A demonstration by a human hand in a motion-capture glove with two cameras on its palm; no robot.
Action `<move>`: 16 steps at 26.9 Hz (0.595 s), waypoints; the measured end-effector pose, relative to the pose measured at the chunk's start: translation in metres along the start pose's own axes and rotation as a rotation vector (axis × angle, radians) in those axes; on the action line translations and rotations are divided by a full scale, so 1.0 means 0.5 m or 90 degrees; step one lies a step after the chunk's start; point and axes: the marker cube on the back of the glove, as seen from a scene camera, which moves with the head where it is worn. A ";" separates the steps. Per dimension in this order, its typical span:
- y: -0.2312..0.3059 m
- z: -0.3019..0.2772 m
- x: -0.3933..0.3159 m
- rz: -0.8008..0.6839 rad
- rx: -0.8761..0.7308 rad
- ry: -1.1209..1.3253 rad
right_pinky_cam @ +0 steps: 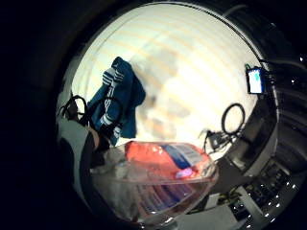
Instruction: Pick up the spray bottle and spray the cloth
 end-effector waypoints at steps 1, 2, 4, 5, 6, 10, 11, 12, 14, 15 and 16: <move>-0.006 0.008 -0.010 0.006 -0.010 0.019; -0.012 0.019 -0.018 0.012 -0.019 0.034; -0.023 0.047 -0.028 0.024 -0.036 0.055; -0.029 0.062 -0.031 0.029 -0.044 0.062; -0.034 0.077 -0.032 0.034 -0.051 0.067; -0.050 0.128 -0.025 0.045 -0.079 0.080; -0.052 0.137 -0.023 0.047 -0.085 0.082; -0.054 0.143 -0.022 0.049 -0.089 0.084; -0.053 0.145 -0.023 0.053 -0.093 0.091; -0.051 0.142 -0.024 0.054 -0.093 0.094; -0.048 0.136 -0.027 0.054 -0.091 0.097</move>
